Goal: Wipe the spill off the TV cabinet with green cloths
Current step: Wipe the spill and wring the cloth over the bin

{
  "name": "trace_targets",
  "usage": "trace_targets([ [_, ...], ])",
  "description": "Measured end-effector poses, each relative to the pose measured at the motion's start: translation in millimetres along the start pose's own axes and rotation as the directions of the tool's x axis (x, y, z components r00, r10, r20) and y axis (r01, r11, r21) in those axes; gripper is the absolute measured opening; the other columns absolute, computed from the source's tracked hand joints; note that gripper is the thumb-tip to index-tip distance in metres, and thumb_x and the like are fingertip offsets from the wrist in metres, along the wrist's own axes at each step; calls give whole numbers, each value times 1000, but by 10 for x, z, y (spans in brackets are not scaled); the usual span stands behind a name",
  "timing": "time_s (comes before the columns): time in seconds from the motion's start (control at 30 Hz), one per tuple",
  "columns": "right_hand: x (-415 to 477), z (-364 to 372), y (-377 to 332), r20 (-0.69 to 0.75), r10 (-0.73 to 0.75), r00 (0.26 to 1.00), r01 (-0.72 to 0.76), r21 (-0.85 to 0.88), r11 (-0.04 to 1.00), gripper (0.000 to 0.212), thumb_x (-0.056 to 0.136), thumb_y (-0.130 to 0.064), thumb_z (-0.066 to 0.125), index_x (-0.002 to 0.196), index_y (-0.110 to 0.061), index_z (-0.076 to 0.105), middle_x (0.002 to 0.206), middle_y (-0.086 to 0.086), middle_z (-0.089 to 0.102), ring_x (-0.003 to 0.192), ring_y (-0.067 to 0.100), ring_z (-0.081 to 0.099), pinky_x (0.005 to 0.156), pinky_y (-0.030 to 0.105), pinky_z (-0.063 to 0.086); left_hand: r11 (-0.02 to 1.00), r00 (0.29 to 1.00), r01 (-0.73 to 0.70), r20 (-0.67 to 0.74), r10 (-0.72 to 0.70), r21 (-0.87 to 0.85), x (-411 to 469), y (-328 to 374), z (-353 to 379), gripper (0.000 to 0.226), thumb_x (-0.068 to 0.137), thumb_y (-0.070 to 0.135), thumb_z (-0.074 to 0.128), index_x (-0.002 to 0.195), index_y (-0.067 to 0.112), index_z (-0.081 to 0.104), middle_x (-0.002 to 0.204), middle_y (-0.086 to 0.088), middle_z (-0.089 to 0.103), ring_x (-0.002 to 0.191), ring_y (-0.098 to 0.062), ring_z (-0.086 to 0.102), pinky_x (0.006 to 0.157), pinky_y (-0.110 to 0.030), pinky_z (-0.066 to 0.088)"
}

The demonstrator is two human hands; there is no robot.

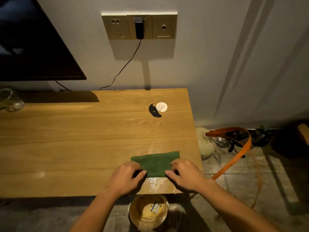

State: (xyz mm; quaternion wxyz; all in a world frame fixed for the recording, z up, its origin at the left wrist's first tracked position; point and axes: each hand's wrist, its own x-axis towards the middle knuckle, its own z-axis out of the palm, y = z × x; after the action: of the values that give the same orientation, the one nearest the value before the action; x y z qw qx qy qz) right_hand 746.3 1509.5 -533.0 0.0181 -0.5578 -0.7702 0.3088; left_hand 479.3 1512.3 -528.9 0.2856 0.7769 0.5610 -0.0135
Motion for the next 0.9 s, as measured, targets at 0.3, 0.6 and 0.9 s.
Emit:
trace_targets([
  [0.3,630,-138,235,110,34,993,-31,-28,999,35,86,-31,70,118,-24,59,115,3,55,112,23,47,95,33,39,990,988,97,106,-108,104,721,45,-92,36,83,42,69,114,29,59,114,1,59,109,-22,54,93,-38,46],
  [0.6,924,-1213,1057,-172,42,984,-46,-18,999,37,87,-11,64,109,-35,48,93,0,64,85,23,60,62,30,43,999,986,3,-167,-11,-45,1957,730,-485,25,81,9,62,96,26,51,93,-4,64,86,-29,59,68,-42,52],
  [0.9,402,-605,1310,-116,76,990,-79,-21,997,60,87,5,54,142,-18,50,150,4,46,136,20,45,116,32,31,962,967,-175,-149,209,211,1988,932,127,45,79,0,60,121,17,59,123,-4,57,90,-34,63,62,-39,49],
])
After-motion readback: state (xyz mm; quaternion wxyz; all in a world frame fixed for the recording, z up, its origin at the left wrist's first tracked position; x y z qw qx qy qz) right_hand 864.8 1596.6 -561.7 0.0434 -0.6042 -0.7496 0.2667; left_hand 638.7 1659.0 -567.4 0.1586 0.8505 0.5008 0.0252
